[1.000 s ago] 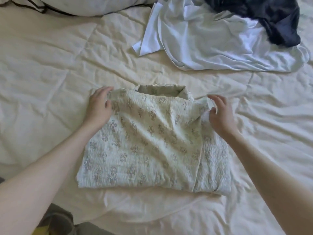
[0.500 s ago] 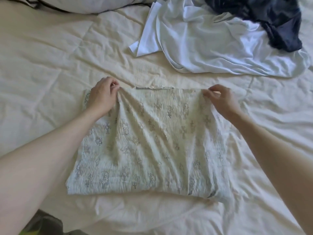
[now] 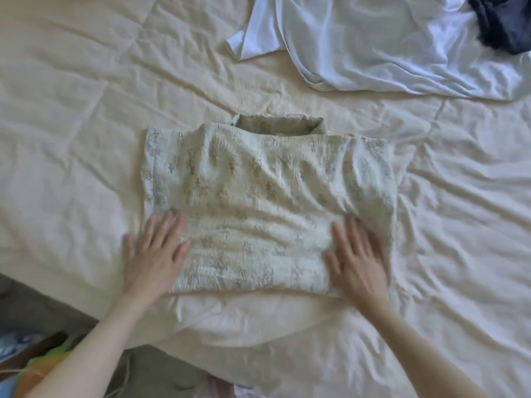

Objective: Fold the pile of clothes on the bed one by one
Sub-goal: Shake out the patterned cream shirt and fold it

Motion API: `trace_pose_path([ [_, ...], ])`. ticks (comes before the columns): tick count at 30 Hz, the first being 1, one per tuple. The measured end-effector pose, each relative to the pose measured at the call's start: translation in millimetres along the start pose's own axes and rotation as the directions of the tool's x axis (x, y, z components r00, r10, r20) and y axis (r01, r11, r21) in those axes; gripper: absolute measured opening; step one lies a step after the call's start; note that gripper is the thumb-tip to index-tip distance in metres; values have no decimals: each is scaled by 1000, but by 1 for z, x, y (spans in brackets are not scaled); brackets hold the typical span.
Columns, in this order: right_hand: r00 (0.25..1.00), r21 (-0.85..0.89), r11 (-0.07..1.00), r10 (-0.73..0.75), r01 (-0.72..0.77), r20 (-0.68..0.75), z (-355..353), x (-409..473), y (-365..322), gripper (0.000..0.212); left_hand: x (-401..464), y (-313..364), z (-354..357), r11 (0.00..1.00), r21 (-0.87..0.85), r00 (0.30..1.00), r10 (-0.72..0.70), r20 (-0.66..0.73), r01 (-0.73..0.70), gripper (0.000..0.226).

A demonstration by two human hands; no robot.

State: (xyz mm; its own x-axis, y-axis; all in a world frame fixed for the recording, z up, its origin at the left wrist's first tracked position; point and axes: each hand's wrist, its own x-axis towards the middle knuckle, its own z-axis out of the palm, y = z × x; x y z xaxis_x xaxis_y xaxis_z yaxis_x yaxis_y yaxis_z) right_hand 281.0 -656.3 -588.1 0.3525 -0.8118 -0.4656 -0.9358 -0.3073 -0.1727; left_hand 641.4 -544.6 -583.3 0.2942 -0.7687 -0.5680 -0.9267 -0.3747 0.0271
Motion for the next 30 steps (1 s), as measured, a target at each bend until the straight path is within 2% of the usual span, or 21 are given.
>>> trace_pose_path([
  [2, 991, -76, 989, 131, -129, 32, -1, 0, 28, 62, -1, -25, -2, 997, 13, 997, -79, 23, 79, 59],
  [4, 988, -86, 985, 153, -151, 26, -7, -3, 30, 61, -6, -33, -10, 994, -55, 995, -96, 6, 96, 60],
  [6, 984, -13, 985, 174, -174, -39, -13, -9, 13, 63, -15, -27, -18, 950, -277, 980, -175, -90, 144, 57],
  [7, 980, 25, 982, 187, -186, -65, -15, -12, 2, 63, -22, -21, -19, 895, -403, 956, -264, -129, 192, 56],
  [9, 982, 67, 984, 172, -168, -72, -16, -22, -26, 61, -37, -8, -17, 729, -604, 875, -473, -105, 322, 56],
  [12, 998, 80, 997, -16, 21, -62, -3, -46, -77, 59, -57, 9, -5, 392, -782, 752, -643, 144, 485, 60],
  [14, 979, 45, 979, -196, 198, -51, 8, -59, -108, 57, -63, 13, 2, 122, -839, 684, -646, 337, 529, 61],
  [16, 956, 4, 956, -294, 294, 12, 20, -61, -126, 55, -61, 10, 4, -129, -867, 650, -611, 453, 482, 48],
  [18, 948, -31, 953, -296, 301, 113, 26, -54, -132, 55, -57, 5, 1, -307, -872, 642, -591, 489, 381, 25],
  [19, 949, -34, 957, -281, 289, 141, 28, -48, -133, 54, -55, 4, -1, -343, -871, 641, -589, 492, 353, 16],
  [21, 961, -21, 966, -256, 259, 102, 24, -36, -133, 55, -55, 2, -3, -348, -872, 639, -593, 489, 345, 7],
  [24, 983, -52, 982, -182, 181, 2, 4, -8, -117, 58, -57, -1, 1, -294, -878, 623, -621, 475, 376, 12],
  [25, 990, -54, 989, -137, 135, -35, -5, 6, -107, 58, -58, -3, 2, -201, -892, 616, -660, 429, 406, 11],
  [27, 994, -36, 999, -41, 38, -98, -26, 38, -84, 57, -52, -8, -1, 102, -882, 637, -731, 247, 459, 24],
  [28, 993, -20, 1000, -7, 5, -114, -36, 54, -74, 57, -45, -10, -8, 251, -862, 667, -734, 127, 440, 30],
  [30, 990, 4, 1000, 26, -25, -140, -54, 83, -60, 58, -19, -9, -26, 441, -844, 752, -656, -70, 306, 37],
])
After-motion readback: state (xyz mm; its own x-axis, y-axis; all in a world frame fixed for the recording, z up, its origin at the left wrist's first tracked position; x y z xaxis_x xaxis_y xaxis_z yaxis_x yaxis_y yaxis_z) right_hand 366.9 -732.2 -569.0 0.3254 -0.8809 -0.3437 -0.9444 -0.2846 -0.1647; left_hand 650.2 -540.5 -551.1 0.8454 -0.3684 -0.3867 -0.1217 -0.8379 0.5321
